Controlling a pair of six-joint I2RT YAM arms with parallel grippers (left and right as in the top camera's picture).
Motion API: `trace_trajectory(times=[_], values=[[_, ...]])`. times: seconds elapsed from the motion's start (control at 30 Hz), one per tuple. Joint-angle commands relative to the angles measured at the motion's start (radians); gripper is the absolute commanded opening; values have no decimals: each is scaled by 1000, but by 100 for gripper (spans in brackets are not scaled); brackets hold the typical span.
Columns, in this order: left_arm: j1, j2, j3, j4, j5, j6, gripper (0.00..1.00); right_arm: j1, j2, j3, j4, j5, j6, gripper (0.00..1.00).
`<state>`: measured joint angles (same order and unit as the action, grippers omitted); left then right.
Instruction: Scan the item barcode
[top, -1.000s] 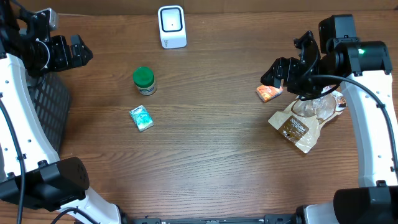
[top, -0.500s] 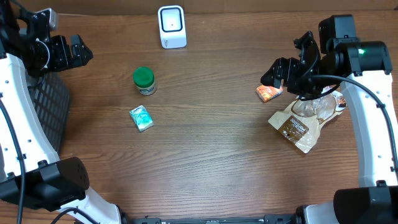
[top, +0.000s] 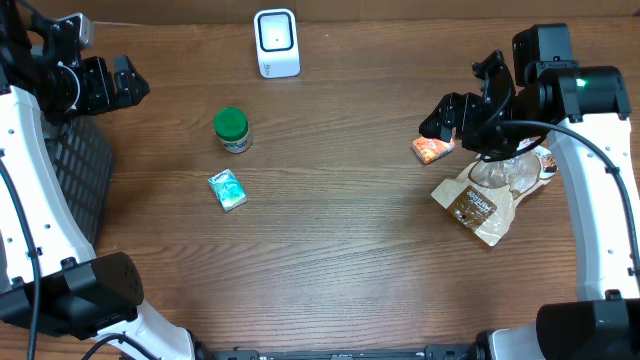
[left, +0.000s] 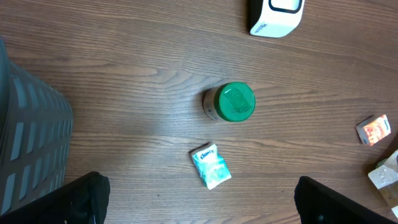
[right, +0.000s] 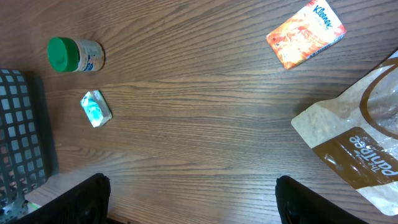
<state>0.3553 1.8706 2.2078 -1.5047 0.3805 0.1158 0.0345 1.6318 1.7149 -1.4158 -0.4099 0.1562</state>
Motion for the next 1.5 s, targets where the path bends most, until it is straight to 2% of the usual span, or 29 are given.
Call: trace_trajectory(times=[0.0,1.23,1.47], values=[[3,-19,20,-2,1,19,99,6,-5,14,0,9,-9,83],[3,-19,20,-2,1,19,99,6,-5,14,-2,8,-20,83],[3,-19,20,-2,1,19,100,47,-5,12,9,9,-28,83]])
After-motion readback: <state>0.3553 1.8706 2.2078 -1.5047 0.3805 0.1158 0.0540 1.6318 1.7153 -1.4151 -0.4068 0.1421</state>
